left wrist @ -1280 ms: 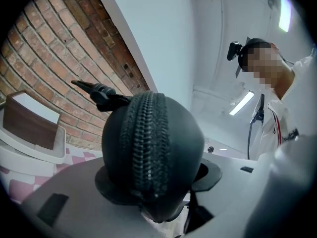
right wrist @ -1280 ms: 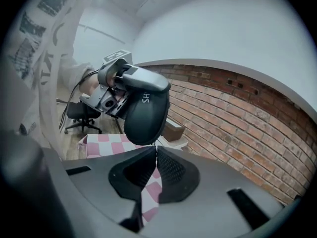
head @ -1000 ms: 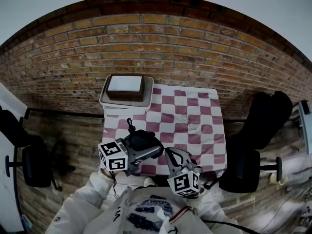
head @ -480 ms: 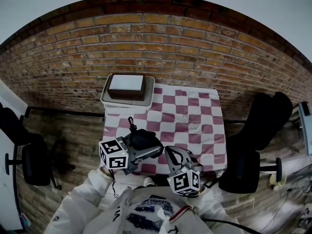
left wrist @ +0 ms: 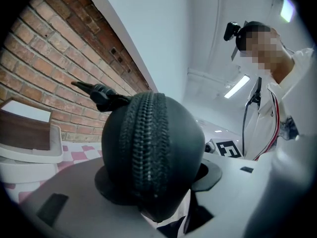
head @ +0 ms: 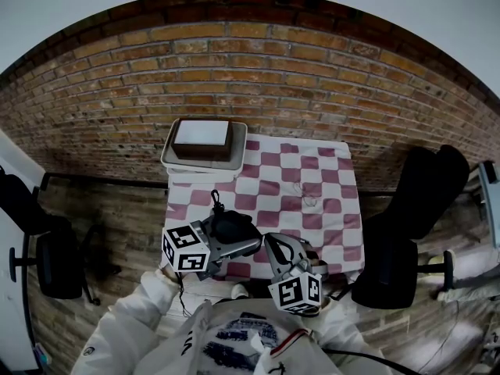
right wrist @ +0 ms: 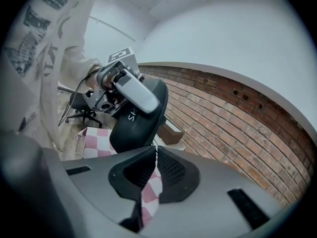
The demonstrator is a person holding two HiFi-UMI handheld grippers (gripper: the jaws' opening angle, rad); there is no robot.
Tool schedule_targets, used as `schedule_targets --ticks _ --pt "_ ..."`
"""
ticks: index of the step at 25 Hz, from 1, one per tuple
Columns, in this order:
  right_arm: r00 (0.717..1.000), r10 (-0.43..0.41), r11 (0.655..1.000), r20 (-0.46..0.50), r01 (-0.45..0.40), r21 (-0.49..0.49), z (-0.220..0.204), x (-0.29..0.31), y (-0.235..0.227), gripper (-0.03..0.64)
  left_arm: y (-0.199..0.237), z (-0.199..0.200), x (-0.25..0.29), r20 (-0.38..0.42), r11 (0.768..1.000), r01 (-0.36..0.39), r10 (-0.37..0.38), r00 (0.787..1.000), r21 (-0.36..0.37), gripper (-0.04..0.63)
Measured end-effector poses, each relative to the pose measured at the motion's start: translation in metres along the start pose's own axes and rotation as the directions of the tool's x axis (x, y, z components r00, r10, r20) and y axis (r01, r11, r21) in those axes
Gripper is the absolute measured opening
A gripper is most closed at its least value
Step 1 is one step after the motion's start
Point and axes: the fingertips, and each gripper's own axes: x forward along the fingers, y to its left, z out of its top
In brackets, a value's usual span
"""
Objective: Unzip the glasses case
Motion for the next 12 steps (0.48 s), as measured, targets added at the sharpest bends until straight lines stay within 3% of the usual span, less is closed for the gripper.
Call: schedule_targets --ticks 12 --pt "1.0 0.001 0.999 0.028 0.0 -0.036 0.009 -0.004 -0.01 0.017 -0.006 -0.017 0.016 -0.084 0.992 -0.007 0.018 0.996 0.123 0.253"
